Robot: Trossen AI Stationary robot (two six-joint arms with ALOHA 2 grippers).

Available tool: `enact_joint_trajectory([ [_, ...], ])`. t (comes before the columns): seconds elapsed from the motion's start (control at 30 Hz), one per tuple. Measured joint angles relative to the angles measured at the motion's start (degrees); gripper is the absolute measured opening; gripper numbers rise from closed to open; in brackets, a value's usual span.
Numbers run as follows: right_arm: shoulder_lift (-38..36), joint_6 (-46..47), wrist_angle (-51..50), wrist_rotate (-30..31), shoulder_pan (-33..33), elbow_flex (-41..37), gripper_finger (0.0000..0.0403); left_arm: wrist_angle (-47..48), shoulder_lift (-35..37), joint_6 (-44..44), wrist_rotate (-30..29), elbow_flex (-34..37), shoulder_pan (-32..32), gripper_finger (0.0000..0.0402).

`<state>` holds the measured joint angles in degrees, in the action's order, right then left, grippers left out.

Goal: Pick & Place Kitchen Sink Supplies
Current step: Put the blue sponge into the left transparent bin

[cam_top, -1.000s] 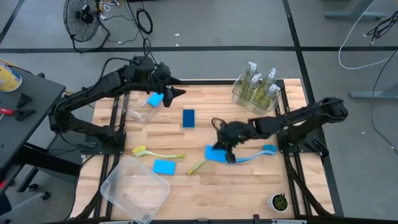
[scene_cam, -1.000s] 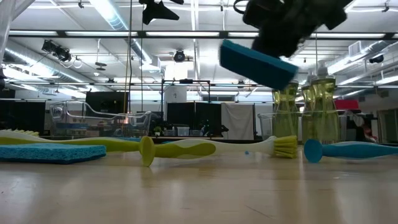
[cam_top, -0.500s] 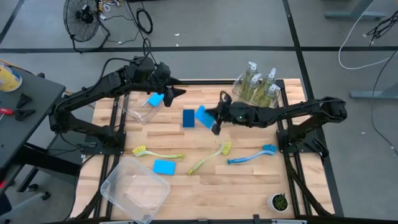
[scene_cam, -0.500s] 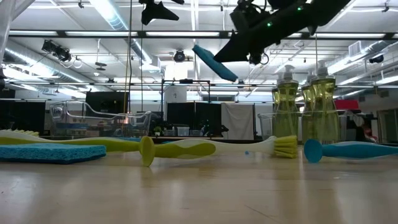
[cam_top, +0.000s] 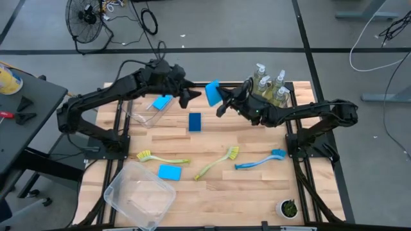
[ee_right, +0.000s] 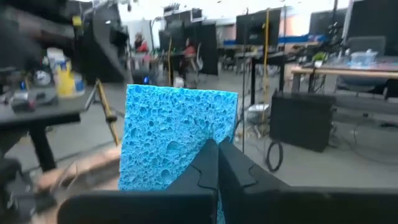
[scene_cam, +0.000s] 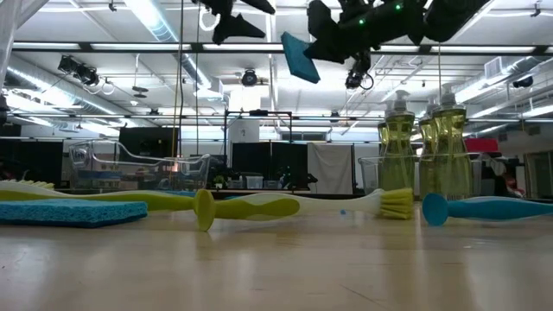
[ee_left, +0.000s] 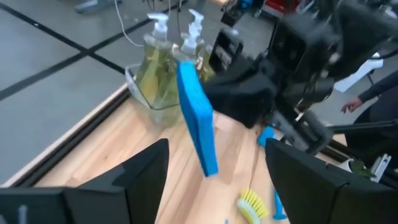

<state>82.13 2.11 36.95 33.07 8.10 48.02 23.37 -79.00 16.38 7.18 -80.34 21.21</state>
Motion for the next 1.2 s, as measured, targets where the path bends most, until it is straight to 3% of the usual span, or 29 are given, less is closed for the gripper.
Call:
enact_joint_trajectory([
  [0.37, 0.0, 0.4, 4.7, 3.5, 0.0, 0.0, 0.0000, -4.1, -5.3, -0.5, 0.3, 0.0, -0.3, 0.0359],
  [0.7, 0.0, 2.1, 8.8, 1.8, 0.0, 0.0, 0.0000, -6.6, -5.4, -0.7, -3.7, 0.0, -0.5, 0.0362],
  [1.2, 0.0, 1.9, 6.2, 1.0, 0.0, 0.0, 0.0000, -7.8, -10.7, -2.0, -8.9, 0.0, -3.3, 0.0358],
])
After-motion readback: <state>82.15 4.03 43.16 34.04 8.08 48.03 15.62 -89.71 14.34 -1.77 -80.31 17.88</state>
